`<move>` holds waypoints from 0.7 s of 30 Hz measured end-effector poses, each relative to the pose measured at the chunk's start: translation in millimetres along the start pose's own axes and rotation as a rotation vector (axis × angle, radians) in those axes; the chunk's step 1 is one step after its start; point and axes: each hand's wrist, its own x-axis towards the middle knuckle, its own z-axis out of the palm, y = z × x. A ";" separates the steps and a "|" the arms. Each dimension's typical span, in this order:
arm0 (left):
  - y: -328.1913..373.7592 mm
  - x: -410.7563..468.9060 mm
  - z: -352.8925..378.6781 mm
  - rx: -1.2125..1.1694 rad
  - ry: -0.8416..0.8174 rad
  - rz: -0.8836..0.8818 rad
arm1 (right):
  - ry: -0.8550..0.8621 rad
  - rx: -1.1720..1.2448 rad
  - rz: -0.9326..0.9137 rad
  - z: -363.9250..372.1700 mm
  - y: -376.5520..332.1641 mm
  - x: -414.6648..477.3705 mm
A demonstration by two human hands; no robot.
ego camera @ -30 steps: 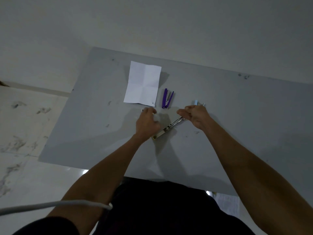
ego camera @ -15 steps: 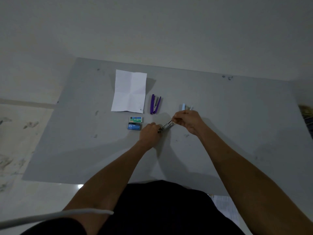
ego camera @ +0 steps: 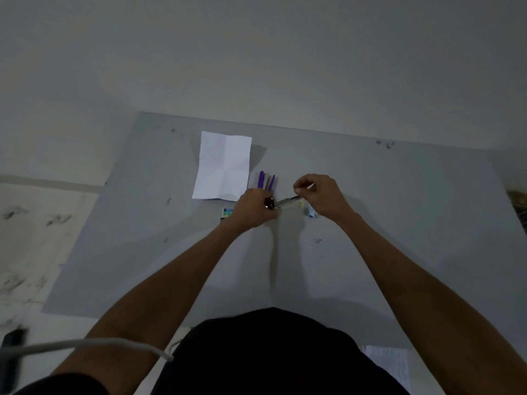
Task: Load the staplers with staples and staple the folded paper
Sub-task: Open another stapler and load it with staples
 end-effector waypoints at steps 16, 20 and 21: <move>18.6 17.5 -34.1 0.086 0.001 0.039 | -0.026 -0.143 -0.122 -1.4 -2.9 16.8; 18.7 19.0 -36.1 0.092 -0.006 0.028 | -0.016 -0.136 -0.133 -1.3 -0.9 17.2; 19.0 19.0 -36.3 0.093 -0.009 0.022 | -0.013 -0.129 -0.133 -1.6 -0.9 17.1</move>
